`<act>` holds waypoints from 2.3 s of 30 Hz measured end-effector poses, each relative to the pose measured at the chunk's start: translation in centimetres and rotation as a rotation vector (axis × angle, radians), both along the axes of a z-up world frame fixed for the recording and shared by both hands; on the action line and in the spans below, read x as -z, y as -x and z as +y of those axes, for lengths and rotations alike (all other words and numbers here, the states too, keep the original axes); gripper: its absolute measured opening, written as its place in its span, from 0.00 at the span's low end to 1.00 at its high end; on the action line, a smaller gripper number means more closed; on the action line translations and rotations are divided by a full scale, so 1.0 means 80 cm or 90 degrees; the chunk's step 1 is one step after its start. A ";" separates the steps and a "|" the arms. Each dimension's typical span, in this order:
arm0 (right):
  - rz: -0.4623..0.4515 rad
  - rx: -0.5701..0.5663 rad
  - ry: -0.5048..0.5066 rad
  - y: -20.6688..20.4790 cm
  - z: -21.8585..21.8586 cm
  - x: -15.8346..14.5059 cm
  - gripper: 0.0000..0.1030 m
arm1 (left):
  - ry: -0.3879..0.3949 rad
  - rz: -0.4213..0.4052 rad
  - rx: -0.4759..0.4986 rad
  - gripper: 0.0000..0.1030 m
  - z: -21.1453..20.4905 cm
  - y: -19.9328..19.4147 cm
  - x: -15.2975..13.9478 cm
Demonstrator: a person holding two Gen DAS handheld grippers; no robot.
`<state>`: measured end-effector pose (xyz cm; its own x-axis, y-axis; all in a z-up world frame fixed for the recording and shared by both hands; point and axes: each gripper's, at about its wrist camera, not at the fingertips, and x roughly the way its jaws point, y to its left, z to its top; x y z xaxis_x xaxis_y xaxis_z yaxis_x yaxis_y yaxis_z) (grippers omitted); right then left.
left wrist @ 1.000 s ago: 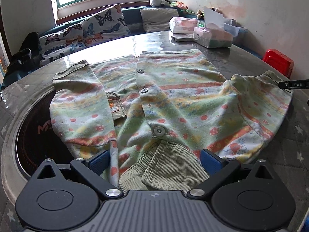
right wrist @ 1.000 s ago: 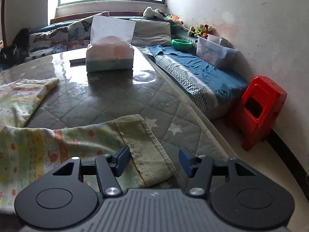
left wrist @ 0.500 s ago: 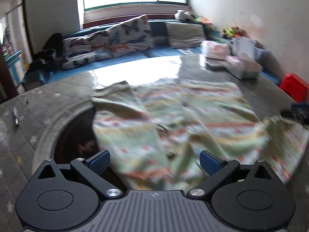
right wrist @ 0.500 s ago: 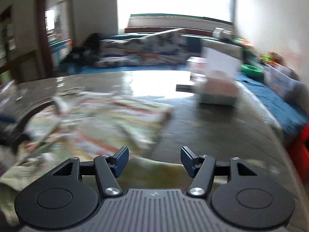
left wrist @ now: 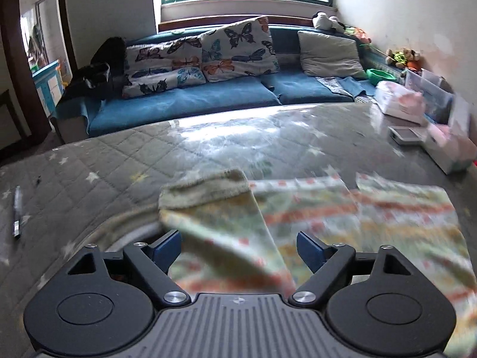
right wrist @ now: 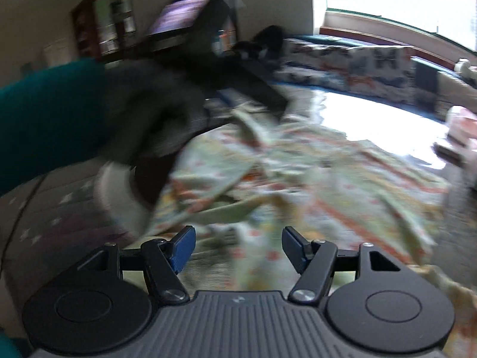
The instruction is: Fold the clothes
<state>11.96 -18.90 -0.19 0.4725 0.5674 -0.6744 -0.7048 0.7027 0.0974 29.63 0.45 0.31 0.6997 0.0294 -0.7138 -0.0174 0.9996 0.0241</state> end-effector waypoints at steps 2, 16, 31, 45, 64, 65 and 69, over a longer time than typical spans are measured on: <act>0.010 -0.029 0.001 0.005 0.010 0.006 0.64 | -0.005 0.008 -0.007 0.79 0.000 -0.022 0.009; 0.032 -0.053 0.007 0.005 0.016 0.022 0.71 | -0.003 0.008 -0.022 0.52 0.009 -0.072 0.027; 0.007 -0.056 0.039 0.014 0.023 0.025 0.78 | 0.040 -0.023 -0.051 0.12 0.047 -0.046 -0.010; -0.020 -0.038 0.054 0.026 0.025 0.013 0.79 | 0.058 -0.115 -0.163 0.11 0.160 0.083 -0.071; -0.027 -0.131 0.084 0.061 0.126 0.022 0.41 | 0.130 -0.147 -0.300 0.11 0.285 0.259 -0.036; -0.023 -0.132 0.081 0.061 0.128 0.023 0.29 | 0.135 -0.147 -0.304 0.11 0.288 0.264 -0.034; -0.012 -0.138 0.075 0.066 0.128 0.021 0.10 | 0.150 -0.157 -0.307 0.11 0.297 0.289 -0.035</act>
